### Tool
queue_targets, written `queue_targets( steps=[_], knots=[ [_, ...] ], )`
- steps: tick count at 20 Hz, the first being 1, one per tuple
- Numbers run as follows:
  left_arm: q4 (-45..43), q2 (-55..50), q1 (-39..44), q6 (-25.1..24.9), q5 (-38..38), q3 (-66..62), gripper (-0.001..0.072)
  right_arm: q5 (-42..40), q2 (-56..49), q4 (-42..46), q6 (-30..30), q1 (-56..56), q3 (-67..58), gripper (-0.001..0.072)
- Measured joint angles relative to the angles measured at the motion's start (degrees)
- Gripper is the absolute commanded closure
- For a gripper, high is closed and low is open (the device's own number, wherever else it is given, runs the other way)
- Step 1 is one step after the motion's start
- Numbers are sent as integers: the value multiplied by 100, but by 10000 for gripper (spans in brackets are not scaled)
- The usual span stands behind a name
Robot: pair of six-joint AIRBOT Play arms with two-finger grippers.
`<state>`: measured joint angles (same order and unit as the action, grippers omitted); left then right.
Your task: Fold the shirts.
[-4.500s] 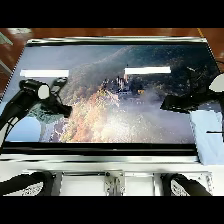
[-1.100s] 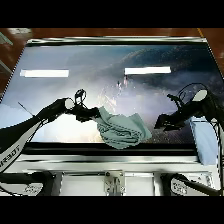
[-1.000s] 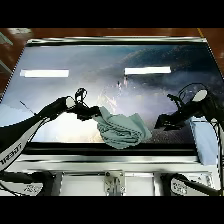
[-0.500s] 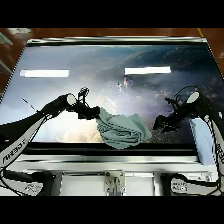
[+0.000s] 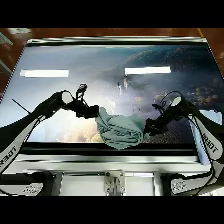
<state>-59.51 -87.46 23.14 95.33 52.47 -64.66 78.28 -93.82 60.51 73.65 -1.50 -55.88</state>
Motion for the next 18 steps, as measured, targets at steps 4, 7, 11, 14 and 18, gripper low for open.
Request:
queue_targets(
  steps=[4, 7, 11, 14, 18],
  knots=[
    [-98, 323, -50, -20, 0, -37, 668, -111, 79, -15, 70, 271, -85, 650],
    [-649, 975, -83, -22, 63, -431, 668, -98, 678, 68, -173, 254, -619, 650],
    [-1722, 2240, -105, 28, -61, -1716, 667, -151, 2061, 186, -901, 142, -2162, 651],
    [-2096, 3169, -68, 68, -675, -2734, 667, -1244, 3213, 155, -1121, 111, -3346, 651],
    [-2310, 4170, -11, 87, -1152, -3348, 667, -3038, 4382, 63, -1174, 107, -4299, 651]
  ],
)
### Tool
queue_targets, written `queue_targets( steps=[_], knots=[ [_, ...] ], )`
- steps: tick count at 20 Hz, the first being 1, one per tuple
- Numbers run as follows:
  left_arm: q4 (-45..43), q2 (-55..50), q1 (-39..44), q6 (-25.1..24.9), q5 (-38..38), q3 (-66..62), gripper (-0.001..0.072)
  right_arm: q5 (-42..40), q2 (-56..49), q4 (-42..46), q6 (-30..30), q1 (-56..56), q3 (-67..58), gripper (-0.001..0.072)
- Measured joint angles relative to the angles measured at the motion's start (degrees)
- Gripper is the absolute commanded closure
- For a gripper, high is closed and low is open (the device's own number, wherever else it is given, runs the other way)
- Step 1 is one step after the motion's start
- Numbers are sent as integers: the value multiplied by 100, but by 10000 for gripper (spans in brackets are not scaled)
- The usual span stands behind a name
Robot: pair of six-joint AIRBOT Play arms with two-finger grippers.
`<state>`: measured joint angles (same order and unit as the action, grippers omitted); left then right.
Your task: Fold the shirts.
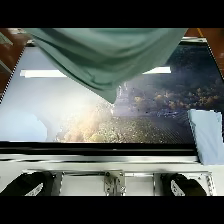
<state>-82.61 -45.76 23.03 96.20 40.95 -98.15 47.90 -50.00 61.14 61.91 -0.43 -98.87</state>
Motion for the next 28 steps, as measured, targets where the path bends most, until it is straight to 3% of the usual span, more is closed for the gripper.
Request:
queue_targets(
  steps=[3, 6, 8, 11, 13, 17, 21, 22, 24, 28],
  knots=[
    [-271, 452, 13, 0, 660, -140, 667, -627, 525, 236, 136, -9, -262, 650],
    [-684, 579, 15, -2, 2002, -59, 667, -988, 640, 527, 391, -9, -361, 650],
    [-859, 616, 17, 7, 2697, 269, 667, -1397, 448, 632, 557, -9, -393, 651],
    [-824, 625, 22, 302, 3069, 1200, 667, -1921, -234, 389, 802, -7, -411, 651],
    [-527, 612, 22, 577, 2940, 2131, 667, -2179, -940, -164, 894, -7, -415, 651],
    [402, 601, 107, 1132, 1829, 4234, 667, -2321, -2404, -1567, 938, -2, -417, 650],
    [914, 584, 435, 1755, 573, 5855, 667, -1220, -3713, -2135, 970, 2, -420, 650],
    [984, 562, 544, 1878, 258, 6102, 667, -802, -3989, -2181, 988, 11, -422, 624],
    [1088, 476, 763, 2090, -450, 6459, 667, 146, -4511, -2234, 1108, 44, -420, 19],
    [1187, 330, 909, 2267, -1768, 6721, 667, 1714, -4881, -2719, 1014, -155, -509, 22]
  ],
)
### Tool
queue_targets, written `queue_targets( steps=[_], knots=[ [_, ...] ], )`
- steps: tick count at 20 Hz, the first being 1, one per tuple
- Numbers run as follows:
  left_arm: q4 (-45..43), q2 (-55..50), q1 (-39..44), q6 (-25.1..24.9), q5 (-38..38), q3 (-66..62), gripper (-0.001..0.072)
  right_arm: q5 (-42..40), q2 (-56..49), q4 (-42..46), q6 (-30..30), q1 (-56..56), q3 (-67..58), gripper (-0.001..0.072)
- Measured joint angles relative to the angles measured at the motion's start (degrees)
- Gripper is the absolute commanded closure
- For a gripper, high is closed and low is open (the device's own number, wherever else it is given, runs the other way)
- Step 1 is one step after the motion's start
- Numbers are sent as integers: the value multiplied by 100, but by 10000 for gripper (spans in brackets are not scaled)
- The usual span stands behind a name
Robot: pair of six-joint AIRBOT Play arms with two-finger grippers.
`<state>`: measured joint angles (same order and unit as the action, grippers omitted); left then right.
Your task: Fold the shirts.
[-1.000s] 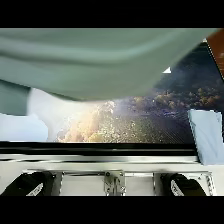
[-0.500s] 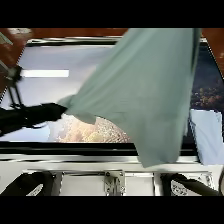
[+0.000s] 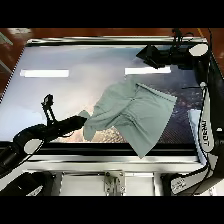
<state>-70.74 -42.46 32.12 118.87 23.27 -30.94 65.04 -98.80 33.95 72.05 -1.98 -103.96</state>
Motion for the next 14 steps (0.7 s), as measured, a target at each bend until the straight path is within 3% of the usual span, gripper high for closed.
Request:
queue_targets(
  steps=[3, 6, 9, 14],
  knots=[
    [13, 2, -98, 37, -496, 2, 666, 1182, 306, 225, -13, -553, -164, 31],
    [24, 63, -236, -122, -723, -48, 666, 2415, 973, 1639, 442, -1139, 184, 31],
    [26, 101, -372, -363, -721, -72, 667, 2820, 2192, 2463, 691, -1482, 1915, 31],
    [24, 136, -455, -850, -138, -83, 667, 2243, 4306, 2527, 627, -1641, 5993, 30]
  ],
)
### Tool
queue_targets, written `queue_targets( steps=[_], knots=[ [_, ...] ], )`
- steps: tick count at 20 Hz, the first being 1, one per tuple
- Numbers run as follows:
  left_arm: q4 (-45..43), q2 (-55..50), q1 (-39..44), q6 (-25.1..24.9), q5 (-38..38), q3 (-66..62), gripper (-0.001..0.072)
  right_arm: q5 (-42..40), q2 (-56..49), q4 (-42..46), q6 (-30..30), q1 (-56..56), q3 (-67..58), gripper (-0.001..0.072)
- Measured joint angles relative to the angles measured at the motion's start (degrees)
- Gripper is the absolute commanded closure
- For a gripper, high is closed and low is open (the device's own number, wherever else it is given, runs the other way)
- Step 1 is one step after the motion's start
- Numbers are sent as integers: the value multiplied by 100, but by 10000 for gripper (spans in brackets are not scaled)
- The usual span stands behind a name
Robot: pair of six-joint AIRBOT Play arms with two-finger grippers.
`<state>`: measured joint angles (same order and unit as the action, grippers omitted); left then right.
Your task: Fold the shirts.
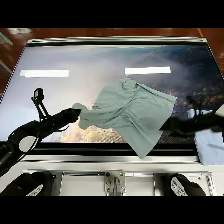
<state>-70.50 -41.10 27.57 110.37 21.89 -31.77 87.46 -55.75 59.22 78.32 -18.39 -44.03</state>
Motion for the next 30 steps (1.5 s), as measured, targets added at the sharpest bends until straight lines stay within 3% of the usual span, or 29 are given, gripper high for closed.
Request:
queue_targets(
  steps=[3, 6, 12, 17, 18, 19, 22, 24, 27, 30],
  knots=[
    [0, 28, -7, -229, 522, 0, 667, -341, 595, -382, 2, -20, 1593, 31],
    [0, 42, -13, -378, 975, 0, 667, -802, 826, -804, 61, -33, 2347, 31],
    [-79, 42, -13, -474, 1331, 0, 667, -1263, 680, -660, 358, 33, 2739, 31],
    [-162, 42, -13, -490, 1445, 0, 667, -1950, 24, -846, 404, 946, 2796, 36],
    [-170, 42, -13, -494, 1482, 0, 667, -2194, -87, -984, 415, 1161, 2798, 136],
    [-175, 42, -13, -494, 1526, 0, 667, -2457, -192, -1143, 422, 1351, 2802, 172],
    [-210, 42, -20, -496, 1606, 0, 667, -3051, -466, -1729, 444, 1808, 2804, 186],
    [-251, 42, -50, -494, 1631, 0, 667, -3418, -581, -2000, 348, 2048, 2806, 655],
    [-284, 55, -199, -494, 1668, -7, 669, -3591, -636, -2413, 138, 2260, 2774, 650],
    [-549, 168, -483, -507, 1834, -278, 669, -3254, -433, -2533, -413, 2330, 2350, 650]
  ],
)
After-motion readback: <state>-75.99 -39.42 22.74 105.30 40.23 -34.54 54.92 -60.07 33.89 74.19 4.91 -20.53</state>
